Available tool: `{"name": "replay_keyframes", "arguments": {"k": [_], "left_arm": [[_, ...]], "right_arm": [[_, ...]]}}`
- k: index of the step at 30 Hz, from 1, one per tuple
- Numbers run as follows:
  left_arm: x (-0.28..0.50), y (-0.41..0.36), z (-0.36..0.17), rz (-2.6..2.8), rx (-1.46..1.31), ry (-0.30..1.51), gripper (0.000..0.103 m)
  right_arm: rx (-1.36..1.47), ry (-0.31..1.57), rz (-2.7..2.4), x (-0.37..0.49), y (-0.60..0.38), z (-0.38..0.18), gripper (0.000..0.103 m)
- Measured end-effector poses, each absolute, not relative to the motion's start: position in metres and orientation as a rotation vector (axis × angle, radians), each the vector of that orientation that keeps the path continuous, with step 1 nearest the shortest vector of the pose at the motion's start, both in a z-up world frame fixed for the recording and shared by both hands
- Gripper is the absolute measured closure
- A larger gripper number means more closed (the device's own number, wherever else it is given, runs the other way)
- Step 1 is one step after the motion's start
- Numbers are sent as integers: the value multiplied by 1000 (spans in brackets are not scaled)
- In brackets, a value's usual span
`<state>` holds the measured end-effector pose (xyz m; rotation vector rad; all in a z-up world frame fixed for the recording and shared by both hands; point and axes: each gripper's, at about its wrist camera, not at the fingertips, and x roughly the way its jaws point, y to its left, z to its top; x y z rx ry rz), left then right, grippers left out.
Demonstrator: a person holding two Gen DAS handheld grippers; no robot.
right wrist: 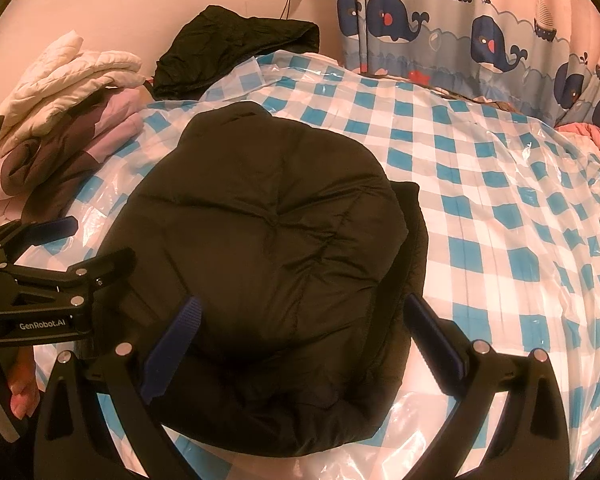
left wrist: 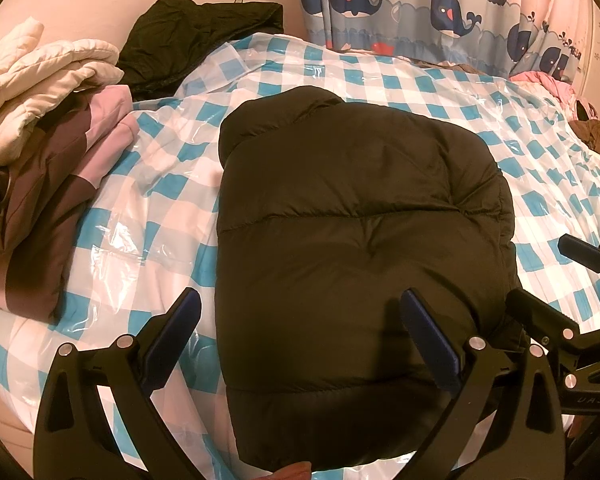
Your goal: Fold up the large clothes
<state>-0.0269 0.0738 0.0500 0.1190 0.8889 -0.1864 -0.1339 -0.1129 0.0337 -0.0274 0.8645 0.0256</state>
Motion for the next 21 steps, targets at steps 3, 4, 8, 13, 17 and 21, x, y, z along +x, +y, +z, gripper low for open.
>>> {"name": "replay_keyframes", "arguments": {"k": [3,4,8,13,17,21], "left_arm": [[-27,74,50,-188,117,889,7],[-27,73,50,-187,118,889,7],[-28,73,50,-183,118,888,7],[-23,78,48,-213,89,890,7],[-31,80,56,-287,56,789,7],[-38,75,63,-288,87,728,8]], "right_arm": [[-28,865,27,-133,-113,33,6],[-28,864,28,-133,-112,33,6],[-27,865,28,-134,-112,33,6],[-26,866,26,-134,-111,33,6],[-26,867,29,-133,-110,33,6],[-25,862,25,-134,-110,34,6]]}}
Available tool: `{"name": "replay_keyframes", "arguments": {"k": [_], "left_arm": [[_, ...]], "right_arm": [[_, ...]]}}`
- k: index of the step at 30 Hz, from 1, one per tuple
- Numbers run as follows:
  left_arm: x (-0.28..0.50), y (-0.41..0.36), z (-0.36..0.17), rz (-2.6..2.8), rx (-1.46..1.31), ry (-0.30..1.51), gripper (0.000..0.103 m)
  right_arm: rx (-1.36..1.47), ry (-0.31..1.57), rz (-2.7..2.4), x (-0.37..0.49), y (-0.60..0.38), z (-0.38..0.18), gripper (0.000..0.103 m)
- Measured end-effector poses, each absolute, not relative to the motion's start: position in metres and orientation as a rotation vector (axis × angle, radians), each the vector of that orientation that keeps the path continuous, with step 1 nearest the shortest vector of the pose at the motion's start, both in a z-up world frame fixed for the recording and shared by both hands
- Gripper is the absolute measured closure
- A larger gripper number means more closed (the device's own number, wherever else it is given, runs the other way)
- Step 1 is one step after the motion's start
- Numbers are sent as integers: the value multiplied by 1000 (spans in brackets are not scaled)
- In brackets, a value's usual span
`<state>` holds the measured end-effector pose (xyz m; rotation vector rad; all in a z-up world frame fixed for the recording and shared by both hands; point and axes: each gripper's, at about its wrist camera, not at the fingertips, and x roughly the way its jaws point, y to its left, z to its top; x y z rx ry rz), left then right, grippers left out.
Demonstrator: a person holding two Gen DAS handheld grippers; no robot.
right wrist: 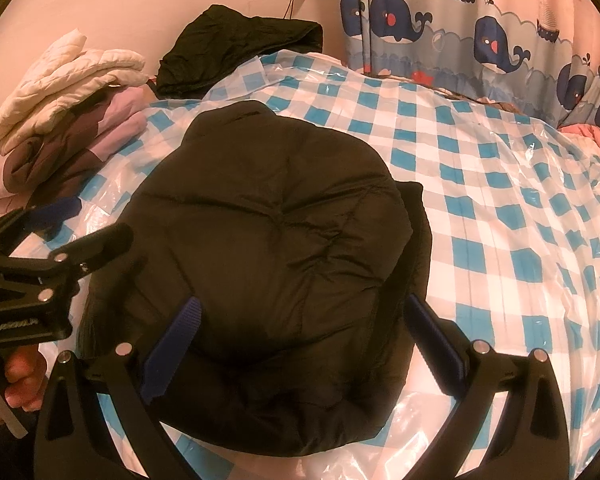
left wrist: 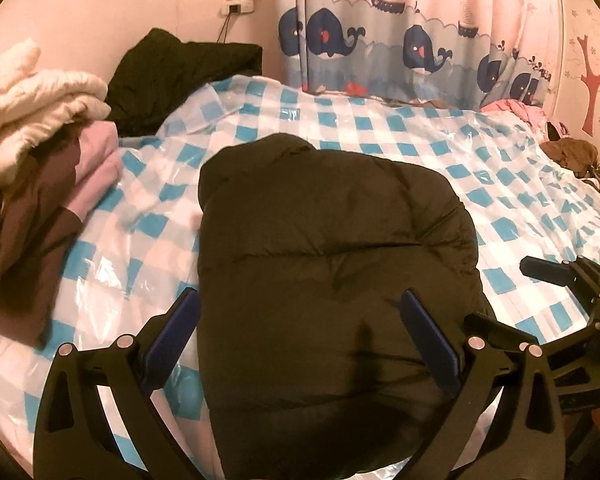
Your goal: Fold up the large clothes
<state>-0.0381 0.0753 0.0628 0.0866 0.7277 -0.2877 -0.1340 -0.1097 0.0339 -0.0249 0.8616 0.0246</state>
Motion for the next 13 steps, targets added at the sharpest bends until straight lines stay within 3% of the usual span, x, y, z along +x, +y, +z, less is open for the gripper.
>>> {"name": "replay_keyframes", "arguments": {"k": [13], "left_arm": [[-25,62,46,-78,296,818,8]], "right_arm": [[-16,847,24,-132,-106,35,6]]}}
